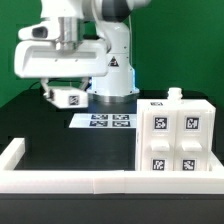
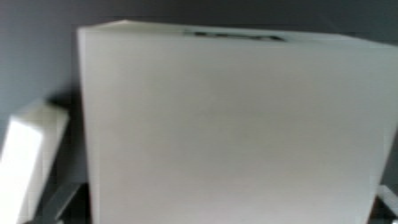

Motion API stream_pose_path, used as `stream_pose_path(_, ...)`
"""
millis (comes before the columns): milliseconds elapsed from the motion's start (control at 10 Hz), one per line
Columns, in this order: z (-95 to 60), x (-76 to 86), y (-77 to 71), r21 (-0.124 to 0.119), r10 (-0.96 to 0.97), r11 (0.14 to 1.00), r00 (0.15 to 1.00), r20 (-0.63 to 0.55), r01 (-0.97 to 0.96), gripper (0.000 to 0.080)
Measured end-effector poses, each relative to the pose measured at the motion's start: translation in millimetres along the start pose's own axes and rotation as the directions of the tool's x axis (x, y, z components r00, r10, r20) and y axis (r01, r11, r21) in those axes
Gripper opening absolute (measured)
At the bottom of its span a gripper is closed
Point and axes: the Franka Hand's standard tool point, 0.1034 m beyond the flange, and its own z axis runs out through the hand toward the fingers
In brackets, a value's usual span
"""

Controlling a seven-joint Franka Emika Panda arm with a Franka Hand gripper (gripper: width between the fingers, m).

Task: Assemble cabinet

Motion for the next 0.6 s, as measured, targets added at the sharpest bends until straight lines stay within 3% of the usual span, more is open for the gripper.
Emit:
stream_pose_path(200,-18.7,40.5,-5.8,0.019,0.074,0.997,0.997,0.025,-0.075,0.0563)
stream_pose_path(300,-29.9,61.1,-0.1,0.024,0.098,0.995,0.995,0.030,-0.099,0.0563)
stream_pose_path(400,-26.8,60.4,1.6,0.015,0.077,0.997,0.997,0.013,-0.077,0.0563)
stream_pose_path(600,-23.5,55.5,-1.6,0.020,0.077,0.997,0.997,0.023,-0.078,0.0564)
